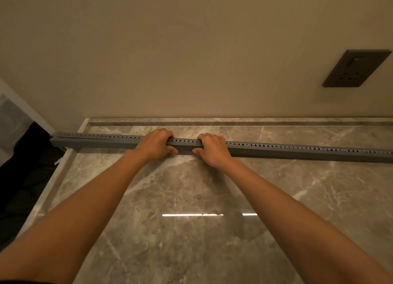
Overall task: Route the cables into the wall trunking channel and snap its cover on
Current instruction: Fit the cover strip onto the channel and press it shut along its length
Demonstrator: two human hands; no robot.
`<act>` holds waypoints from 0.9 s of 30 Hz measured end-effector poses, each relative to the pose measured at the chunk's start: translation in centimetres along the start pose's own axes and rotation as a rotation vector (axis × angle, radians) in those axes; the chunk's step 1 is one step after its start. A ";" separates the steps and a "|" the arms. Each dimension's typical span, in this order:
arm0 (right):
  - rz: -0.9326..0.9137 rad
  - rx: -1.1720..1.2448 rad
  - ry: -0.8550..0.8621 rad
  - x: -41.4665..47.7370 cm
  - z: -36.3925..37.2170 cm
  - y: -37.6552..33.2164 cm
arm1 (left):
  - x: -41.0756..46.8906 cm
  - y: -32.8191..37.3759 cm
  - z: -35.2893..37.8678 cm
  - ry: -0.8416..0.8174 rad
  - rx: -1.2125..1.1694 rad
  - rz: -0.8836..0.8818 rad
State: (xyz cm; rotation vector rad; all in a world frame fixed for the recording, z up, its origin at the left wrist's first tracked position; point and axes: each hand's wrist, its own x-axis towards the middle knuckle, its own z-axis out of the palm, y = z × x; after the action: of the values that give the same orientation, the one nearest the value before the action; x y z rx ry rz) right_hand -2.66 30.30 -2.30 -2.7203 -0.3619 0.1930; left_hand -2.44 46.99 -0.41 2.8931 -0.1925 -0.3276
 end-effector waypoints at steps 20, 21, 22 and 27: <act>0.101 0.033 0.013 1.7 1.5 -5.1 | 0.9 -3.8 -0.5 0.059 0.145 0.196; 0.106 0.032 0.011 1.8 1.5 -5.2 | 0.9 -4.0 -0.6 0.052 0.123 0.201; 0.113 0.030 0.001 1.8 1.4 -5.2 | 0.9 -4.2 -0.6 0.042 0.090 0.201; 0.106 -0.097 -0.037 2.0 1.7 -6.4 | 0.7 -6.4 -1.6 -0.040 0.054 0.157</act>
State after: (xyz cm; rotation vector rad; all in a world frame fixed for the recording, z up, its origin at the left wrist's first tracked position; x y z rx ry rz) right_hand -2.47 37.21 -1.48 -2.8375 -0.2428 0.2621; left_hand -0.67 53.41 -0.55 2.9024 -0.4388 -0.3578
